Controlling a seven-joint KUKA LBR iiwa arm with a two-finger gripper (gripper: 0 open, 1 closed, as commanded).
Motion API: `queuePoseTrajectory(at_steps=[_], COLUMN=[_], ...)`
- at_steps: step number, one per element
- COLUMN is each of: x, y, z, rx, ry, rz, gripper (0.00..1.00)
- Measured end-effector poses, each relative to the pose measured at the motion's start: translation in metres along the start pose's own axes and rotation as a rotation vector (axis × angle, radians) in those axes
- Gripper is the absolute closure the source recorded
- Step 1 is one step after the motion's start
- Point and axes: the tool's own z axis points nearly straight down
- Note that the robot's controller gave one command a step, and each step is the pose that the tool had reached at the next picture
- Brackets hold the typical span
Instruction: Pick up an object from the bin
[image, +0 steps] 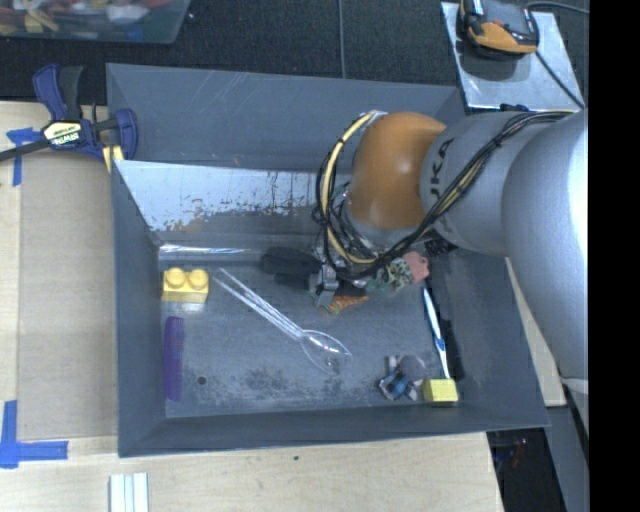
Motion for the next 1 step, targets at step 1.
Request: queuePoseTrajectory(at_steps=[1], x=[0.0029], y=[-0.0004], z=[-0.0283], rx=[0.001], ry=[0.009], rz=[0.000], gripper=[1.00])
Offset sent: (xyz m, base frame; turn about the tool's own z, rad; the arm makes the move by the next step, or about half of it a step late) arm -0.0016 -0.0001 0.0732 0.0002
